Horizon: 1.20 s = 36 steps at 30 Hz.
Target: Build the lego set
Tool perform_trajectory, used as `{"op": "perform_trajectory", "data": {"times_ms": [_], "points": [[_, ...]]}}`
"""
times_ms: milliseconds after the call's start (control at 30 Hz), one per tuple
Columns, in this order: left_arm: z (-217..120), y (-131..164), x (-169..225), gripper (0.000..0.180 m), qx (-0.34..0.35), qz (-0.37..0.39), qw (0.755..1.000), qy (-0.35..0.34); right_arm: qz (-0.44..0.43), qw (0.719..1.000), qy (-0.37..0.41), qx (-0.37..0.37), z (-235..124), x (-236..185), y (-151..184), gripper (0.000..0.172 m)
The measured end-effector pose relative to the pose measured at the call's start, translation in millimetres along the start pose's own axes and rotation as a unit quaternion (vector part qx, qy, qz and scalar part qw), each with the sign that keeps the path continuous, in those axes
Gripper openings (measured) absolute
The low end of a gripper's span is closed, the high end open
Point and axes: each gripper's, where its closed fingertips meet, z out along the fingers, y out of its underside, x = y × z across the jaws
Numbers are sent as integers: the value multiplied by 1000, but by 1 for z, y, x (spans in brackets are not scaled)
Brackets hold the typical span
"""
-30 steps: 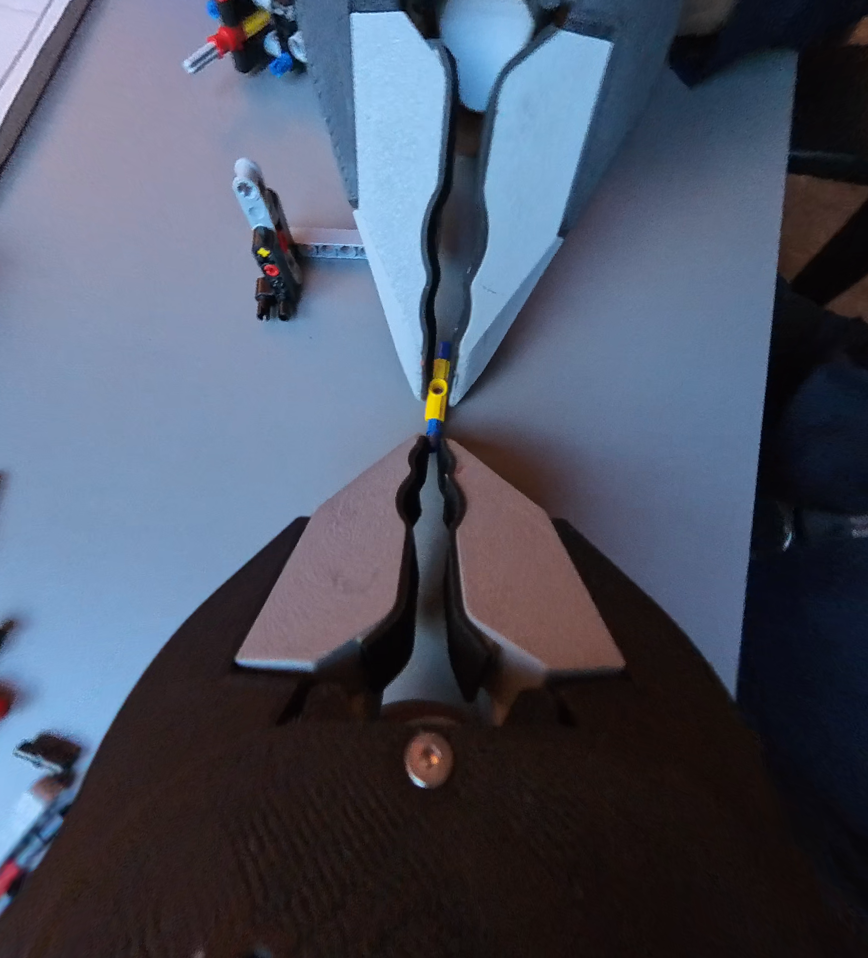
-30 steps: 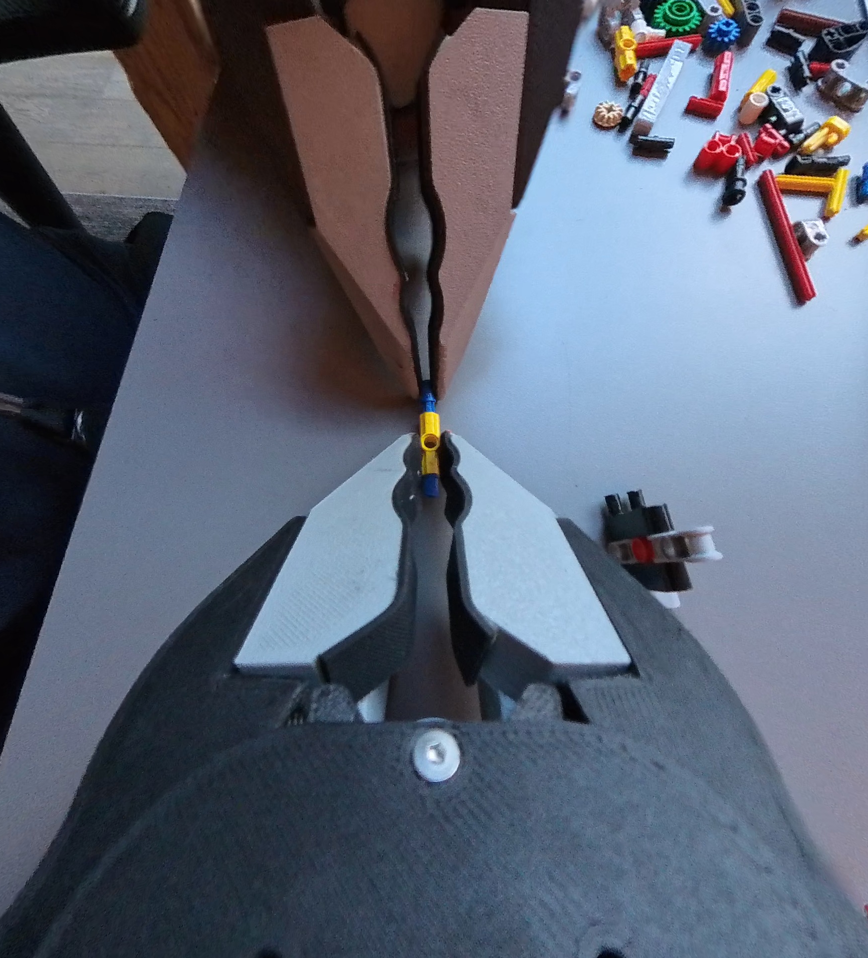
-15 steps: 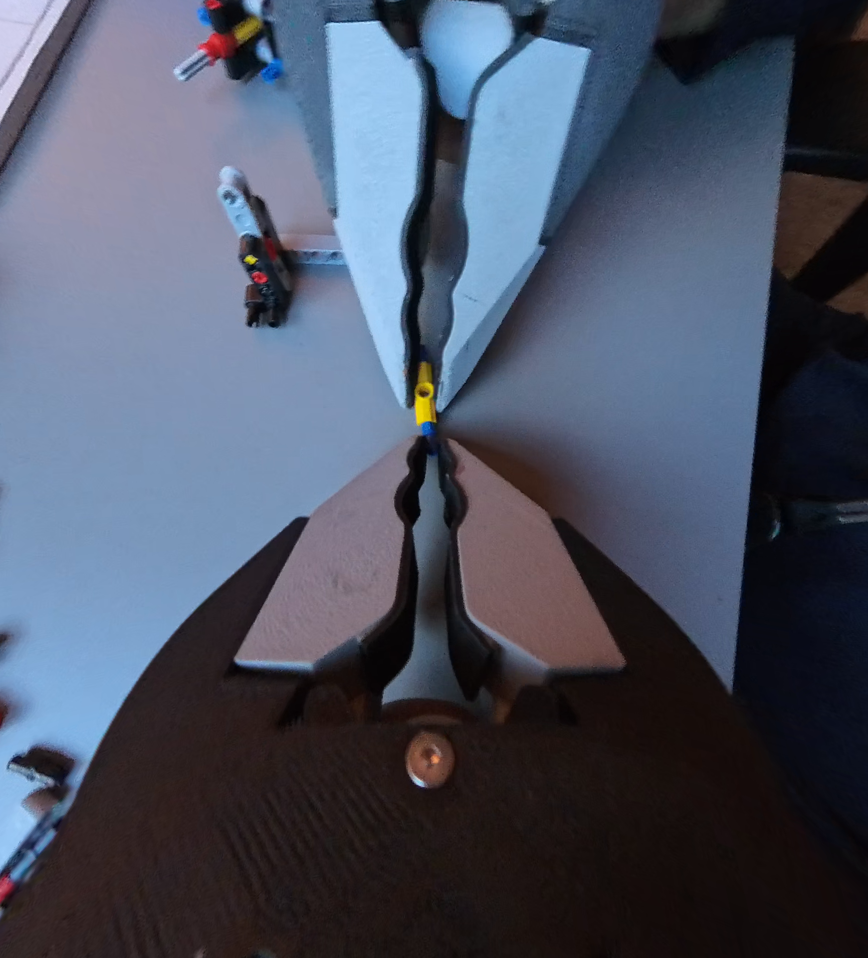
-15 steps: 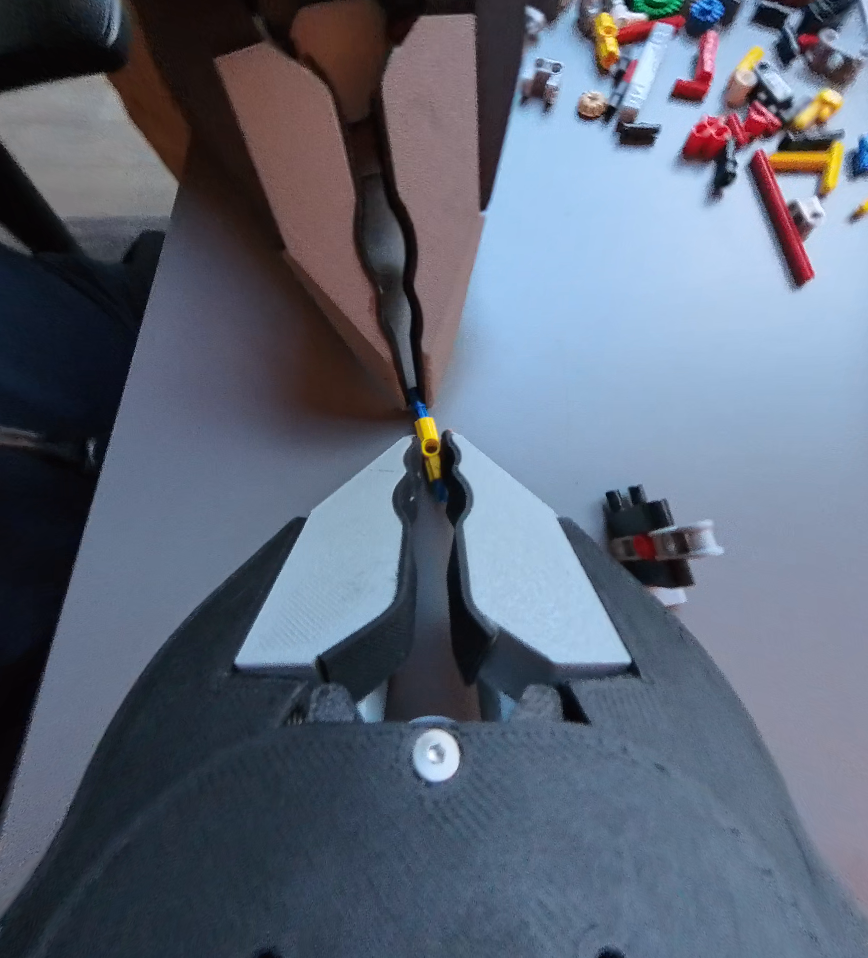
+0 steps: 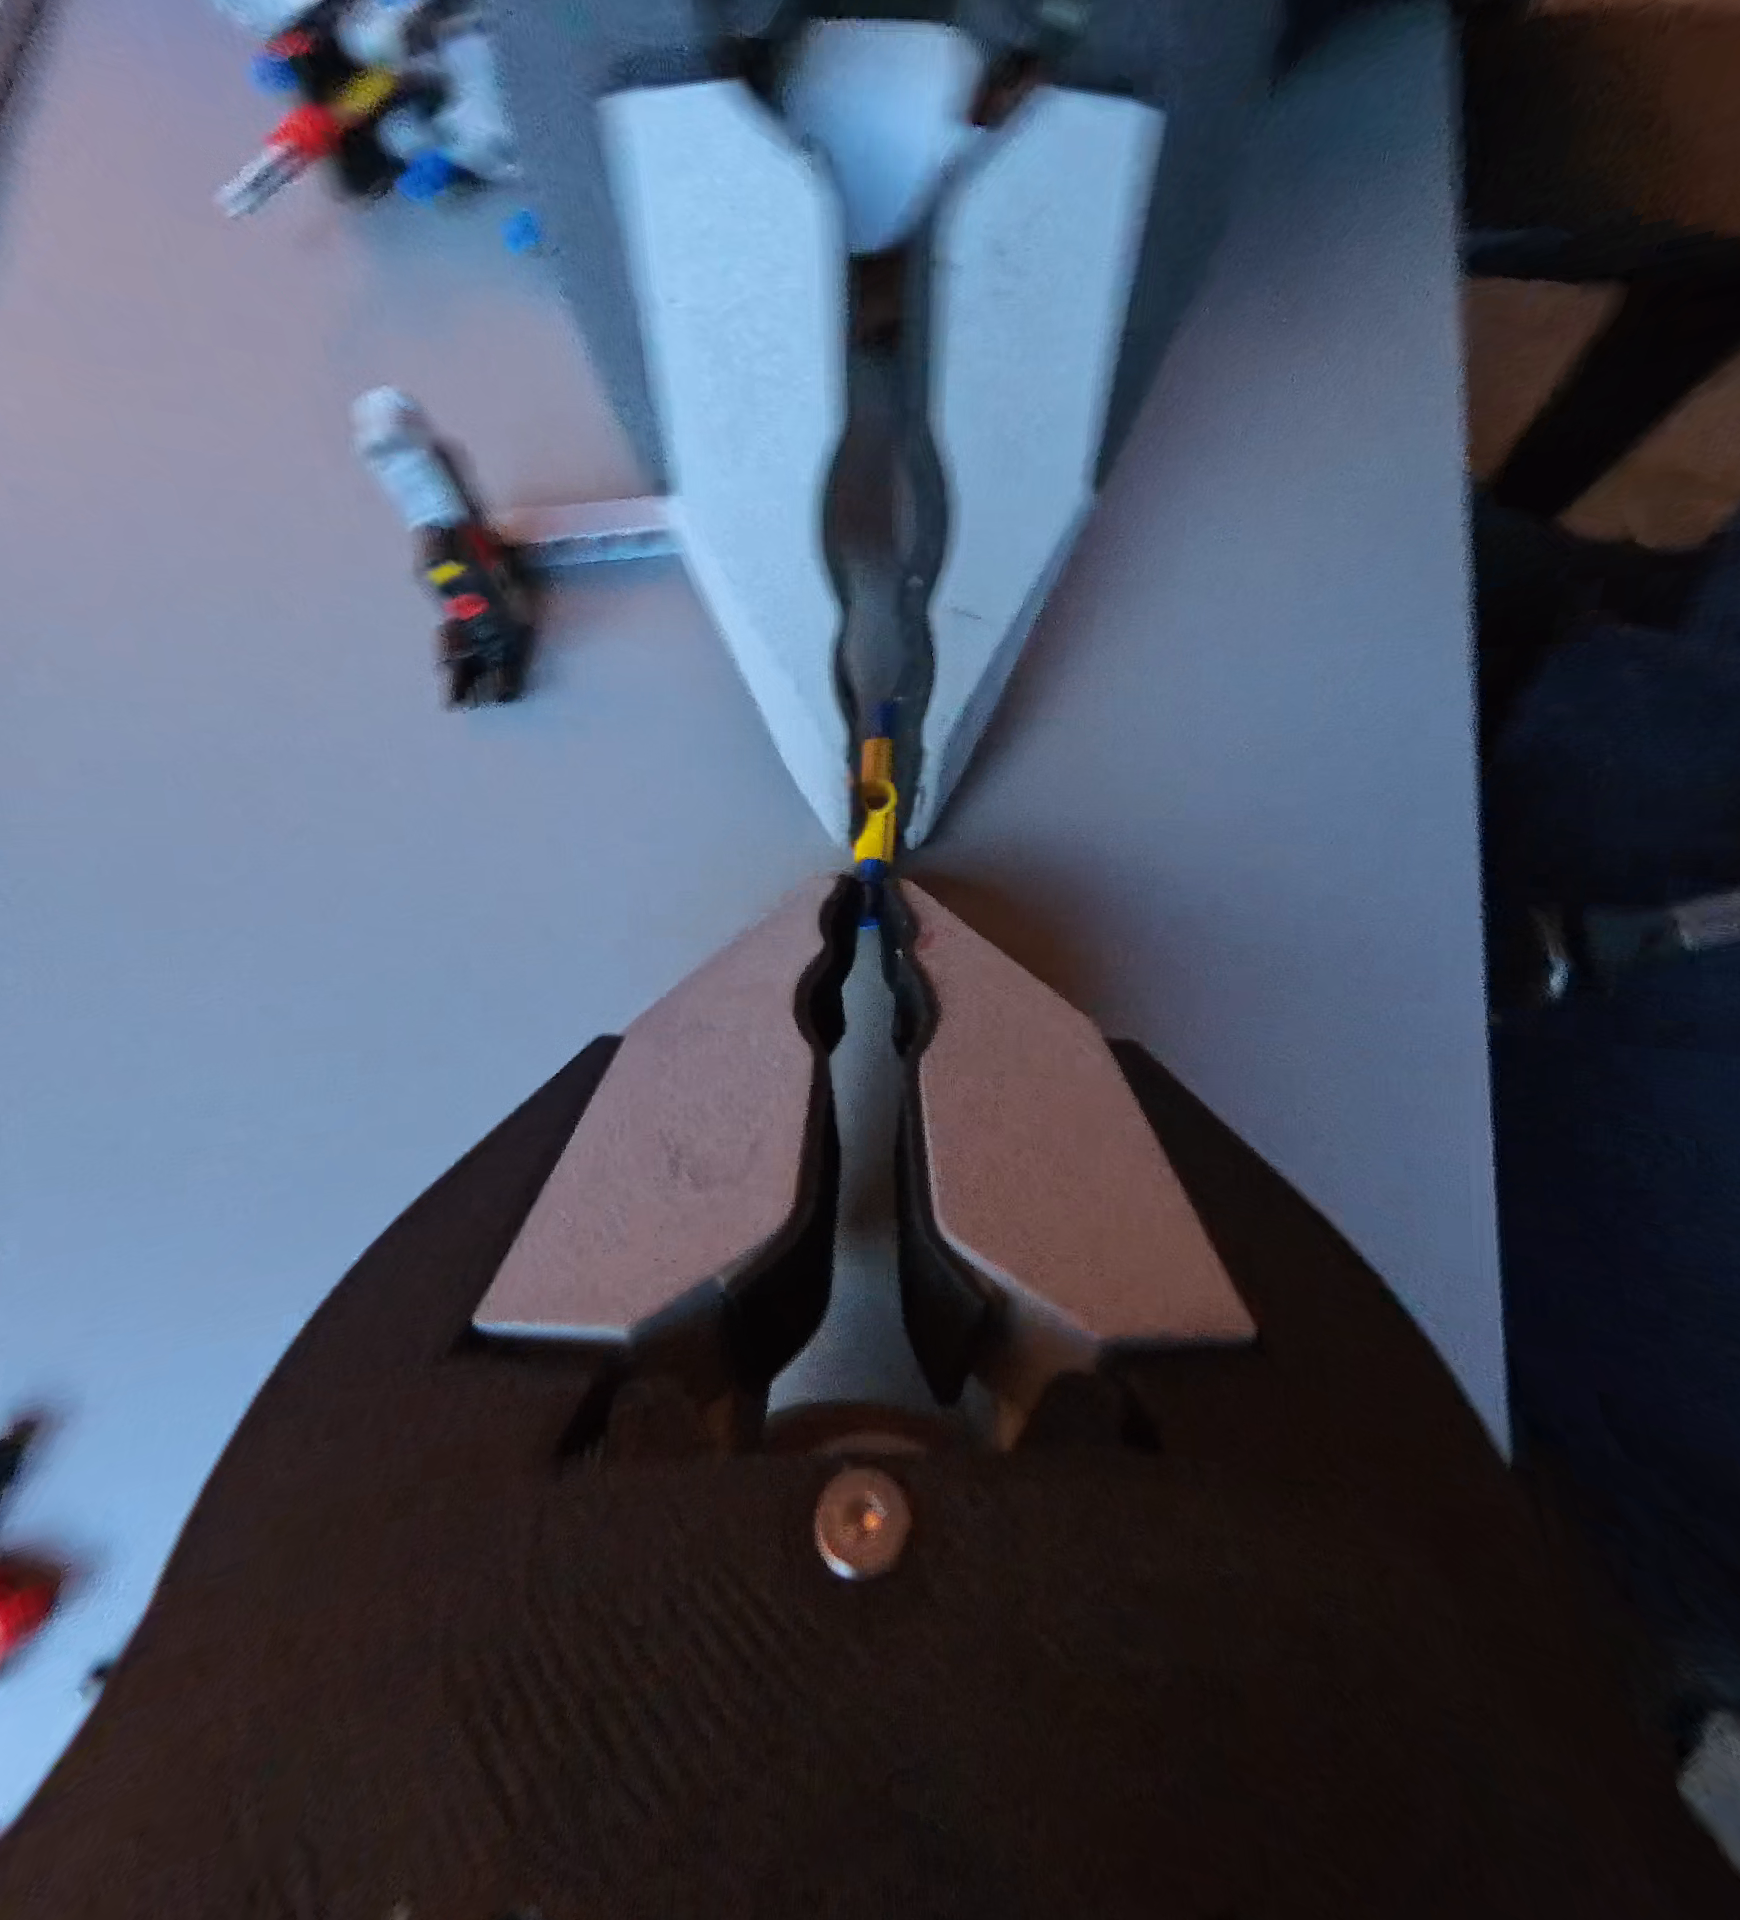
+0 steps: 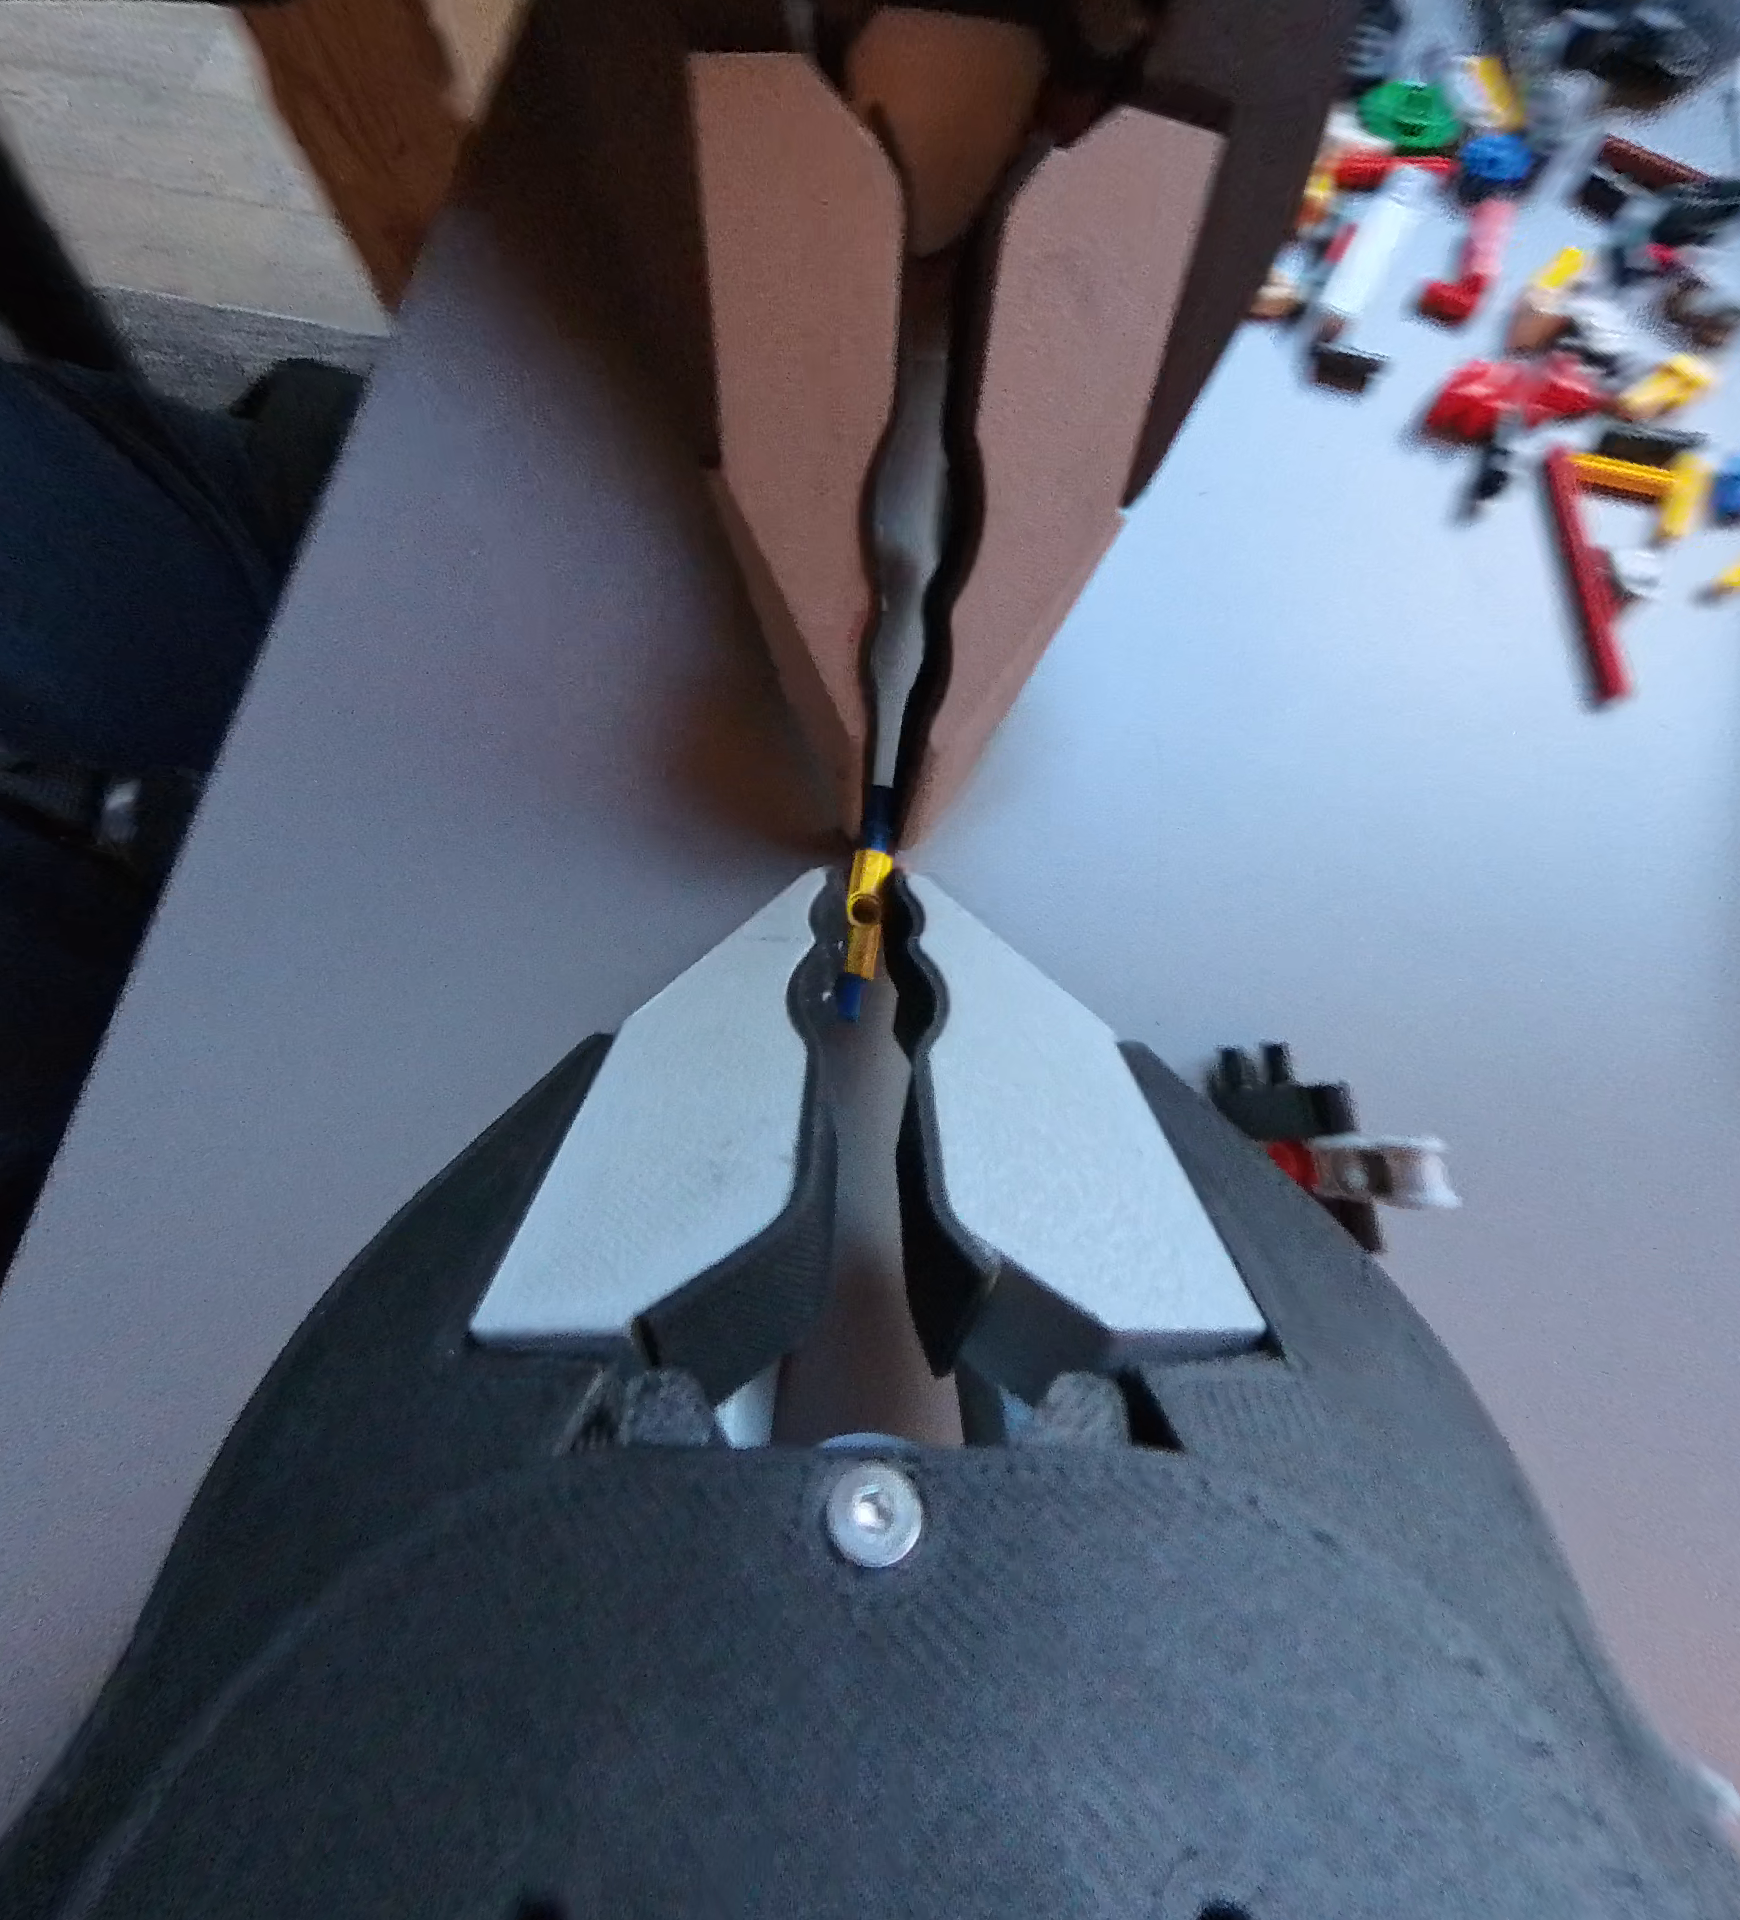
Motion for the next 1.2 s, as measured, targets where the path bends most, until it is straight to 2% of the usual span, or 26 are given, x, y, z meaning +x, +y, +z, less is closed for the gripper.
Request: {"op": "perform_trajectory", "data": {"times_ms": [33,67,133,267,333,400,467,567,633,700,833,900,1000,1200], "points": [[0,0,5,1,-1,34,999,1,-5,1000,-25,3,0,-6,-1,5],[0,0,5,1,-1,33,999,-3,-3,1000,-30,3,0,-7,-1,5],[0,0,-4,1,4,-16,1000,-14,8,1000,-10,3,0,2,0,4],[-1,-2,-9,2,13,-46,999,-9,57,998,-13,10,-3,8,1,4],[-8,-8,-13,28,38,-54,998,-23,78,996,-1,36,-9,11,-4,4],[-22,-5,-25,33,53,-65,994,-67,121,989,6,79,-21,19,-9,4],[-35,-7,-31,31,96,-83,988,-92,184,970,-17,158,-37,25,-25,4],[-50,-31,-28,28,195,-116,970,-92,291,902,-129,291,-61,23,-58,4],[-62,-46,-27,30,244,-114,957,-103,349,855,-183,339,-66,23,-70,3],[-73,-62,-18,28,292,-103,947,-88,377,827,-221,354,-66,18,-76,3],[-67,-62,-6,34,285,-121,950,-48,369,791,-285,397,-77,5,-96,4],[-70,-69,3,27,317,-139,938,-8,366,787,-300,396,-75,-1,-99,4],[-81,-79,4,23,367,-148,918,3,373,776,-317,397,-74,-4,-100,4],[-80,-85,9,29,380,-133,915,7,384,747,-341,422,-86,-1,-101,4]]}}
